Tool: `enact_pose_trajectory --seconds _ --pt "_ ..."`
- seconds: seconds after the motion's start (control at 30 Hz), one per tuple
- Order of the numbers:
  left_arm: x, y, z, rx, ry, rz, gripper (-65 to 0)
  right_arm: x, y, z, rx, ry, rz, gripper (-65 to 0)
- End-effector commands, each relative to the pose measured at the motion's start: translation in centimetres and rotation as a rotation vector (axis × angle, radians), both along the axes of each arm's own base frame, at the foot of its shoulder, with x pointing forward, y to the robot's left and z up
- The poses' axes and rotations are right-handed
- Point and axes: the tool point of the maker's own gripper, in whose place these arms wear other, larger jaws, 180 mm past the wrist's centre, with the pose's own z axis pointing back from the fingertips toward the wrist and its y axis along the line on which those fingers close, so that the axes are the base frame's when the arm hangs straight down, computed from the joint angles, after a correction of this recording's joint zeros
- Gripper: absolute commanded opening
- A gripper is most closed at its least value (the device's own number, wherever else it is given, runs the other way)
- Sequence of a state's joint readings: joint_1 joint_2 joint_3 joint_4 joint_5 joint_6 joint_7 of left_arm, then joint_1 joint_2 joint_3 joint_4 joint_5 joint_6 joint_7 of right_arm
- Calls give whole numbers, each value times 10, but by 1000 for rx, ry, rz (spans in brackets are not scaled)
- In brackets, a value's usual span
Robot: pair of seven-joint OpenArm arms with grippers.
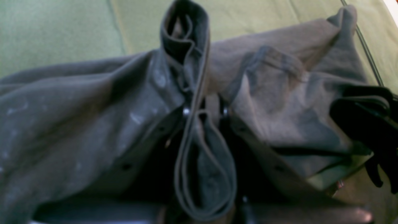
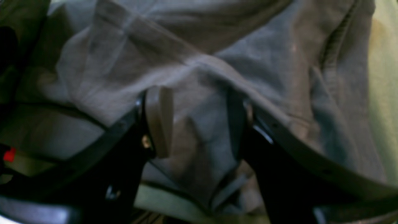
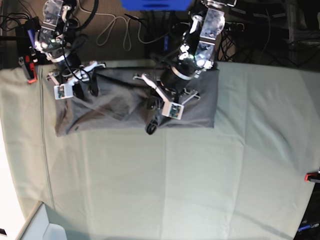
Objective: Layout the t-shirt on the table in an organized manner, then fold the t-shirt properly
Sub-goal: 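Carry the strip end with the left gripper over toward the right gripper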
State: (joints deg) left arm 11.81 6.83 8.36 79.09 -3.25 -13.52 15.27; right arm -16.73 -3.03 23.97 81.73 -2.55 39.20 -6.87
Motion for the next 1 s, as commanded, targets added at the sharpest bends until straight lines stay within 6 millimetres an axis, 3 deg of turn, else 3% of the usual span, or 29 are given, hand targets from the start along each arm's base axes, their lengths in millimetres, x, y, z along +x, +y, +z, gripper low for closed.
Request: enact_pose_trajectory --seconds 0.0,0.27,0.5,0.67,0.97 --pt "13 -8 18 -38 -56 1 -650 8 0 12 13 -50 3 -366" --pt "29 4 23 -17 -68 76 -650 8 0 12 13 -50 3 -366" --pt "30 4 23 -15 -67 76 -650 7 0 11 13 -49 3 -366" --pt "22 -14 23 -11 -68 17 -647 8 0 12 13 -50 3 -366" --pt "15 -22 24 -9 -75 -21 -371 8 0 13 11 -53 4 -366"
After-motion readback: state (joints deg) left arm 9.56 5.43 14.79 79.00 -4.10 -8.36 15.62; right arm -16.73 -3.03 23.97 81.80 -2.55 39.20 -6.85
